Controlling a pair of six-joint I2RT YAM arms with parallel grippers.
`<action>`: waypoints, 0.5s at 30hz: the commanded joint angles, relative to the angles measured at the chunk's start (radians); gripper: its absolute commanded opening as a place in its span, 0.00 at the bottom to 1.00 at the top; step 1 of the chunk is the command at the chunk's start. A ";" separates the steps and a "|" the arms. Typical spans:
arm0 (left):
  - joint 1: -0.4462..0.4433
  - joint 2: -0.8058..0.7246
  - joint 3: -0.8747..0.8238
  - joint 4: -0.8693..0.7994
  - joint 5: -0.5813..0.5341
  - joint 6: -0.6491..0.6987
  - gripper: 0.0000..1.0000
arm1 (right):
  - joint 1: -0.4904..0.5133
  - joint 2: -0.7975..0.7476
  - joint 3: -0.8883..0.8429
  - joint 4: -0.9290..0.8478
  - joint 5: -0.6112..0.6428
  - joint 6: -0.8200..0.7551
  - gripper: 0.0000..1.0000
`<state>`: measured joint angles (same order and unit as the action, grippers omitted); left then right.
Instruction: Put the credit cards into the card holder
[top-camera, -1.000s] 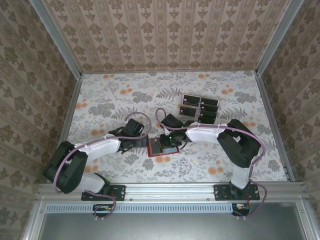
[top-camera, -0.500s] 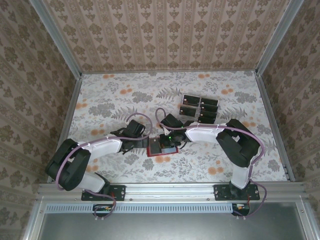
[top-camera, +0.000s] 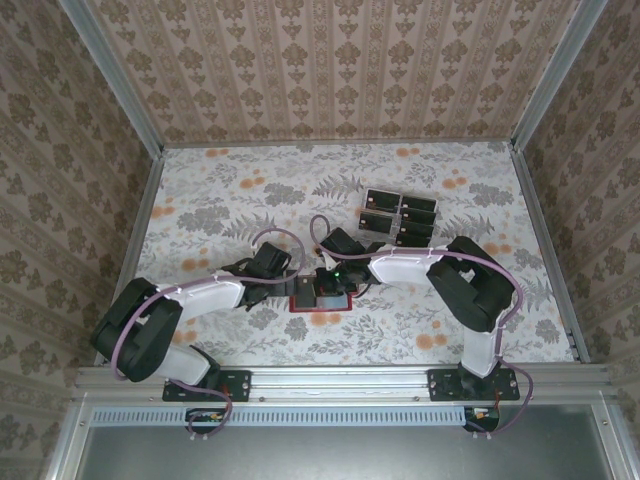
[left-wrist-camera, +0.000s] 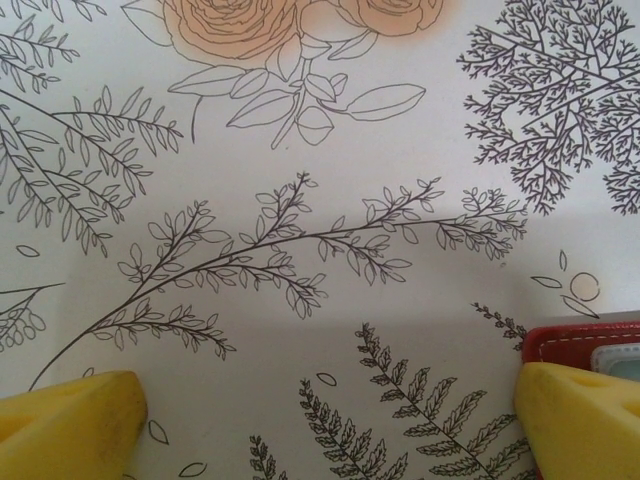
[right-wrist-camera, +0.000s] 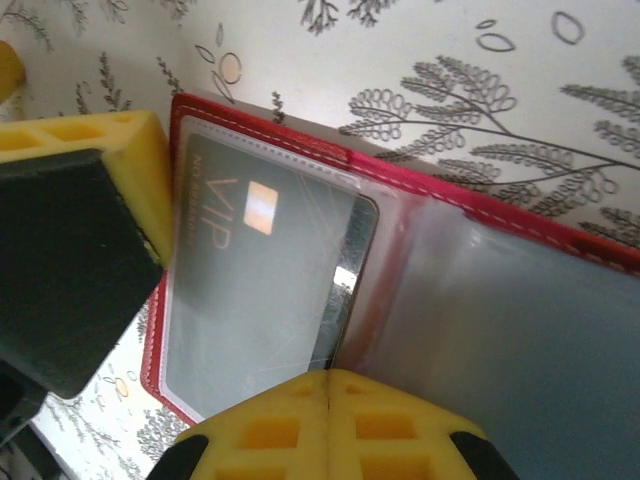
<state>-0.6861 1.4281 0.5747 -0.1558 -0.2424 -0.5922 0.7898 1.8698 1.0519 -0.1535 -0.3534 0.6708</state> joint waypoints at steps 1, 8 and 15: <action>-0.008 0.050 -0.041 0.005 0.069 -0.029 1.00 | 0.007 0.029 0.013 0.059 -0.057 0.037 0.00; -0.010 0.037 -0.033 -0.014 0.057 -0.026 1.00 | 0.007 0.044 0.013 0.089 -0.081 0.059 0.00; 0.009 0.003 -0.009 -0.070 0.026 -0.015 1.00 | -0.003 -0.014 -0.008 0.071 -0.061 0.053 0.00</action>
<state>-0.6865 1.4235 0.5720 -0.1551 -0.2520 -0.6029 0.7898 1.8912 1.0519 -0.1158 -0.4057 0.7143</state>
